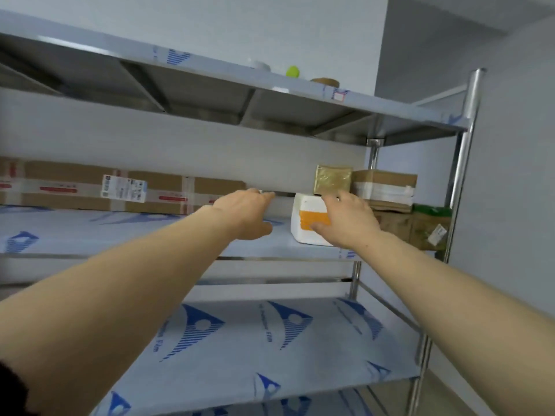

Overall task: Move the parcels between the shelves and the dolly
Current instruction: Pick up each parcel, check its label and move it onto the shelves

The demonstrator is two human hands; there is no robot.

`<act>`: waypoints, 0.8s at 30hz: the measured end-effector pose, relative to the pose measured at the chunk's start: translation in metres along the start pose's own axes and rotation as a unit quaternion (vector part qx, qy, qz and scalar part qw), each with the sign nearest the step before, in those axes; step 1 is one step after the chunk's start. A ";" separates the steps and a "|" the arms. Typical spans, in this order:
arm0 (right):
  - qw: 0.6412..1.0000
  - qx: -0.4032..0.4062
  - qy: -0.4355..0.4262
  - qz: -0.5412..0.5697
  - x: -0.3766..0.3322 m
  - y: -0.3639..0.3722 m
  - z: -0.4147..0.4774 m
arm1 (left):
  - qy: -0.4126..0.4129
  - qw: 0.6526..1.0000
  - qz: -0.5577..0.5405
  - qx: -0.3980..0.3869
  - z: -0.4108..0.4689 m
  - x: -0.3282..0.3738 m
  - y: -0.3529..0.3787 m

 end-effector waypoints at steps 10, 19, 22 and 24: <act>0.994 0.029 0.033 0.100 0.089 0.018 0.081 | -0.033 0.994 -0.090 0.058 0.128 0.057 0.006; 0.989 0.077 0.048 0.120 0.106 0.023 0.166 | -0.075 0.965 -0.210 0.138 0.232 0.049 0.014; 0.988 0.082 0.051 0.119 0.109 0.029 0.186 | -0.094 0.952 -0.252 0.144 0.255 0.051 0.016; 0.989 0.078 0.053 0.118 0.110 0.033 0.194 | -0.100 0.946 -0.274 0.140 0.262 0.055 0.017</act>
Point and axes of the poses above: each hand's wrist, its own z-axis towards the middle knuckle, its own y-axis out of the palm, x = y × z, the point moved 2 cm from there along z, towards the middle knuckle, and after that the axes turned 1 degree about -z, right-handed, at the moved point
